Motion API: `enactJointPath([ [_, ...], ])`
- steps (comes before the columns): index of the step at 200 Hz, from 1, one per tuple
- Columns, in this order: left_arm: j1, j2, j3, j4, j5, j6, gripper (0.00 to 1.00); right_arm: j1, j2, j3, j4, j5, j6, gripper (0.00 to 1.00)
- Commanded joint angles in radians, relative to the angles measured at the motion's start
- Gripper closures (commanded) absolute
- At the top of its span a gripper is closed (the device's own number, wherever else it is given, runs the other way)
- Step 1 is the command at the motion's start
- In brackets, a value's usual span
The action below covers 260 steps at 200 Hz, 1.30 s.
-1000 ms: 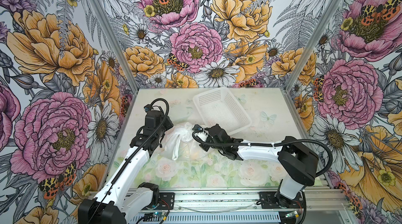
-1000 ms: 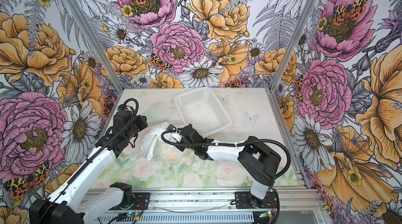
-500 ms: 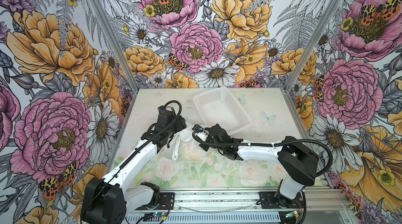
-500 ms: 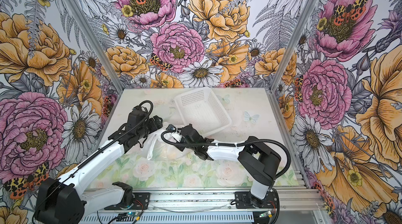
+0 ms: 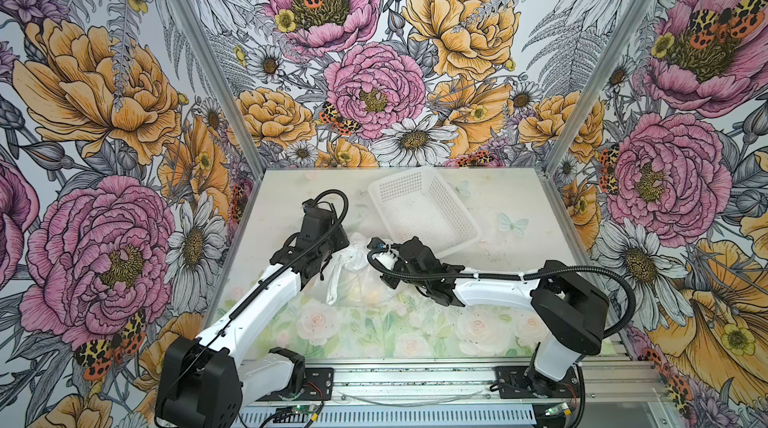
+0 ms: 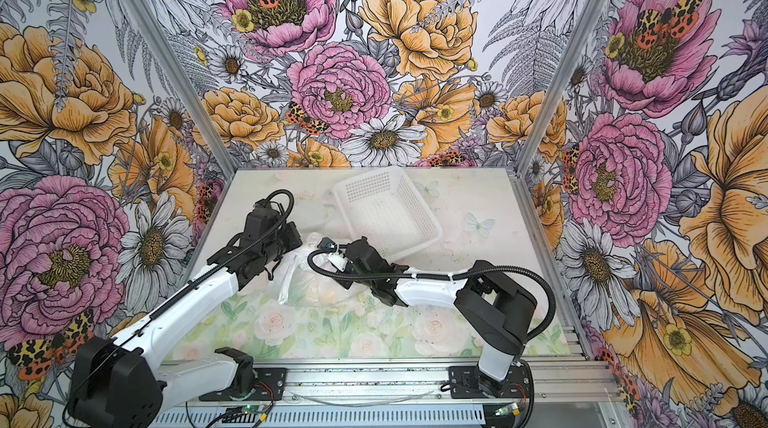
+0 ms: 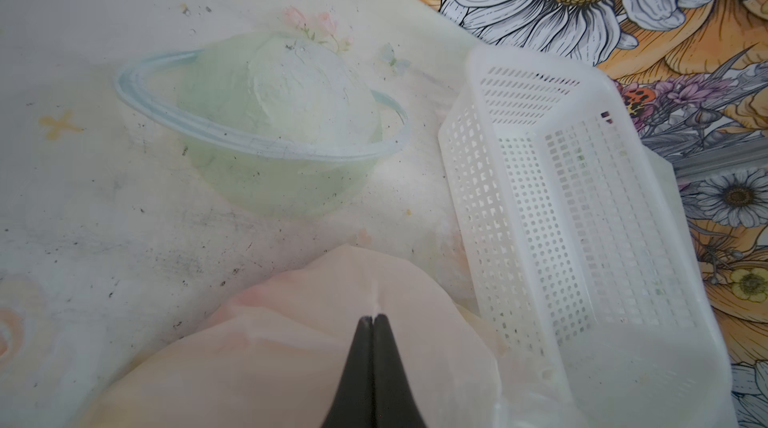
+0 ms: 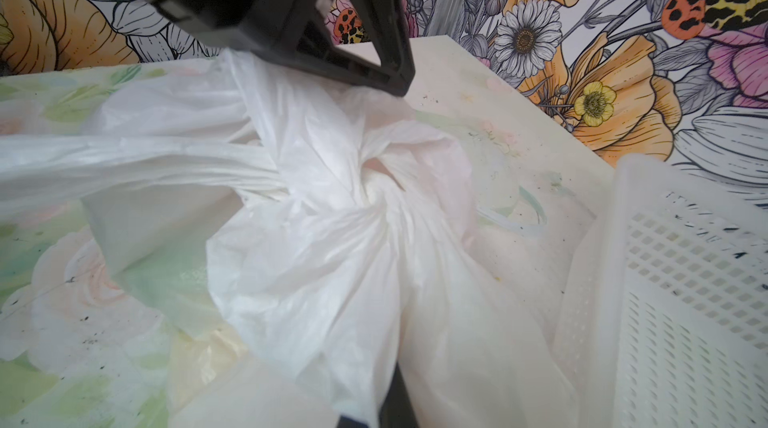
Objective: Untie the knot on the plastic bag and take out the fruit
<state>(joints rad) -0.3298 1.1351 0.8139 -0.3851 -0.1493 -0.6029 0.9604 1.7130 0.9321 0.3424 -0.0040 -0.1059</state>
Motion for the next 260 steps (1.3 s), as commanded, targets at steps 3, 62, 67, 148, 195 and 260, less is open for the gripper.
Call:
enactJointPath([
  [3,0.033,-0.073,-0.028,0.009,-0.053,0.002,1.0,-0.011,-0.036,-0.017,0.036,0.01,0.002,1.0],
  [62,0.114,-0.181,-0.086,0.008,-0.053,-0.028,1.0,-0.018,-0.072,-0.064,0.089,0.01,0.008,1.0],
  [67,0.122,-0.19,-0.092,0.007,-0.053,-0.03,1.0,-0.02,-0.077,-0.071,0.098,0.01,0.01,1.0],
  [148,0.245,-0.255,-0.14,-0.004,-0.036,-0.063,1.0,-0.048,-0.158,-0.194,0.254,0.018,0.034,1.0],
  [195,0.255,-0.249,-0.144,-0.003,-0.029,-0.066,1.0,-0.052,-0.179,-0.227,0.29,0.013,0.037,0.95],
  [260,0.233,-0.225,-0.124,0.0,-0.019,-0.052,1.0,-0.056,-0.323,-0.171,0.062,0.035,0.09,0.27],
])
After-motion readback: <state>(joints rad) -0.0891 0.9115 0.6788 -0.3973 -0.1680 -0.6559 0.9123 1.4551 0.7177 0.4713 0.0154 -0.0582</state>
